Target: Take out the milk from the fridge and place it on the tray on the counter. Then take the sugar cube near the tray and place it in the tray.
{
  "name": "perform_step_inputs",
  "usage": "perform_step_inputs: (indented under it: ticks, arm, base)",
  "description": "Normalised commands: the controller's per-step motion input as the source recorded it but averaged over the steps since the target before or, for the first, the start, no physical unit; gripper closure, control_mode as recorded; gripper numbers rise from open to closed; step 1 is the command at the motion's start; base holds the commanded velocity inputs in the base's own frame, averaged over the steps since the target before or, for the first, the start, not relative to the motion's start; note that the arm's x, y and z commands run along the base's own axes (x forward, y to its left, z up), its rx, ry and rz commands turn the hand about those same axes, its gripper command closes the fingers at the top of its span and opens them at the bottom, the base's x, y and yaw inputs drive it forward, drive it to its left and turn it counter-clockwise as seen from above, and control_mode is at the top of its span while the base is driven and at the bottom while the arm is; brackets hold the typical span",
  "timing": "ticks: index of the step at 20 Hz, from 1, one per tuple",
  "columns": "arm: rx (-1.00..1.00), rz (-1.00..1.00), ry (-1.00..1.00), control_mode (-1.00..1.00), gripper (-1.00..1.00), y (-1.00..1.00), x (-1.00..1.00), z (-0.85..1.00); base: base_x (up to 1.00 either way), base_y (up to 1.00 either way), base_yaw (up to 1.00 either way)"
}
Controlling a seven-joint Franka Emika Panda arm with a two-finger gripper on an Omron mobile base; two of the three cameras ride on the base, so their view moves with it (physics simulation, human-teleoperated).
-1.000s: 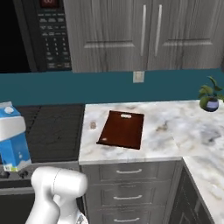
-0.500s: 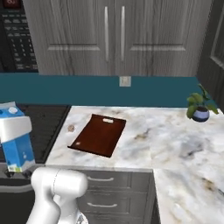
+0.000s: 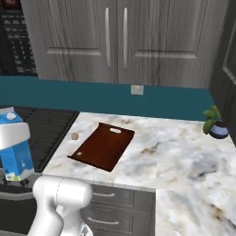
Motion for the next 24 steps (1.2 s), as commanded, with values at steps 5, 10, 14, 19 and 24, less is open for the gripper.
perform_step_inputs:
  ticks: [5, 10, 14, 19, 24]
  arm:
    - [0.00, 0.00, 0.00, 1.00, 1.00, 0.00, 0.00, 0.00]
    - [0.00, 0.00, 0.00, 1.00, 1.00, 0.00, 0.00, 0.00]
    - [0.00, 0.00, 0.00, 1.00, 1.00, 0.00, 0.00, 0.00]
    - [0.00, 0.00, 0.00, 1.00, 1.00, 0.00, 0.00, 0.00]
    - [0.00, 0.00, 0.00, 1.00, 1.00, 0.00, 0.00, 0.00]
  base:
    - [0.68, 0.00, 0.35]
    - [0.50, -0.07, 0.06]
    - [0.38, -0.01, -0.17]
    - [0.14, 0.19, -0.53]
    - [0.00, 0.13, -0.31]
